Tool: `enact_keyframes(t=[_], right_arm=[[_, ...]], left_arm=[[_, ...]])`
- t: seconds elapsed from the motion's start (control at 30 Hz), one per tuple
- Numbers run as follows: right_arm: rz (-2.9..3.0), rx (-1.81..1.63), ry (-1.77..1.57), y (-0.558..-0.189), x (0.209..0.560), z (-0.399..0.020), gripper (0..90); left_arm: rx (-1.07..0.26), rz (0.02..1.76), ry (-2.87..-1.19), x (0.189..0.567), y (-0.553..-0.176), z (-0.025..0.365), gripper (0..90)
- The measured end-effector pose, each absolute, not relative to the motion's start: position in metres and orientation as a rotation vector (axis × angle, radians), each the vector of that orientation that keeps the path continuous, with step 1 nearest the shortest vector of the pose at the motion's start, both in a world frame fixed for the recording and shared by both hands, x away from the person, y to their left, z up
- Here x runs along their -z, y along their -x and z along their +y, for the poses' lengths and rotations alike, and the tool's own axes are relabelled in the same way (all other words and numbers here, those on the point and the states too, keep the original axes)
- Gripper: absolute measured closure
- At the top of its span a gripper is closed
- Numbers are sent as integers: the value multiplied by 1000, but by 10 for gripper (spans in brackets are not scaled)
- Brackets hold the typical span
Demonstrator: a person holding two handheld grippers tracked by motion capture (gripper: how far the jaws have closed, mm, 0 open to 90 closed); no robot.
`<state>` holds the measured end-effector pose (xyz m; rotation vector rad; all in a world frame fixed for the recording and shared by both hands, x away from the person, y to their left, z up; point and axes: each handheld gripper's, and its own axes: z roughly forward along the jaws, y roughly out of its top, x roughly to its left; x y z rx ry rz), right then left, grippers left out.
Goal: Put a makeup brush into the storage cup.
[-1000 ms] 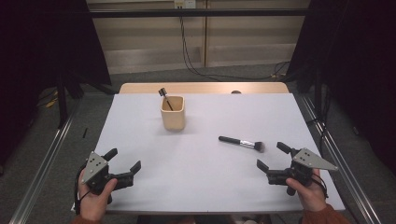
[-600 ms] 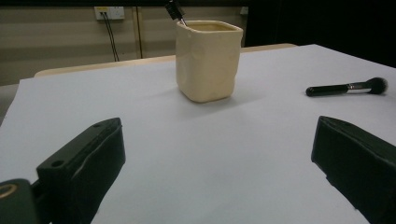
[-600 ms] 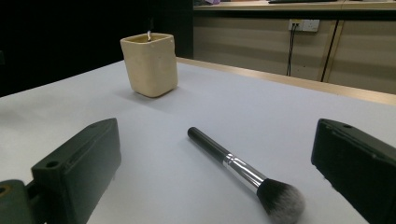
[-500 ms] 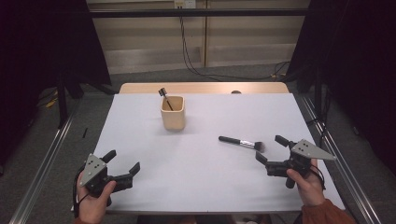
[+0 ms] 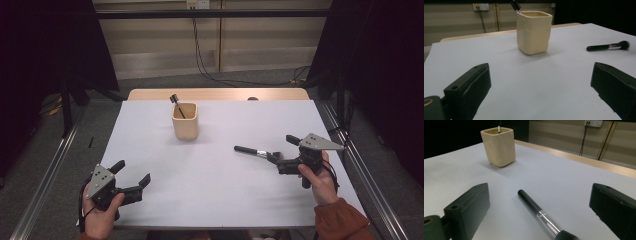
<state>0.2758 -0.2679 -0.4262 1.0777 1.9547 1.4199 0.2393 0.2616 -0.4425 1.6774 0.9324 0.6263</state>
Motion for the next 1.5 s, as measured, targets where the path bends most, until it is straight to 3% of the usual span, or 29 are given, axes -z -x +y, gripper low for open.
enact_keyframes(t=[0.67,0.9,1.1,1.5], right_arm=[[2193,-1240,-1168,-330,416,-259,19],[2351,-1142,-1152,-343,408,-256,74],[2542,-1009,-1209,-357,414,-254,54],[2725,-787,-1033,-375,413,-239,53]], left_arm=[[-615,918,-1683,443,-242,261,41],[-604,910,-1698,443,-239,257,41],[-611,904,-1690,442,-240,258,42],[-610,918,-1697,445,-242,259,42]])
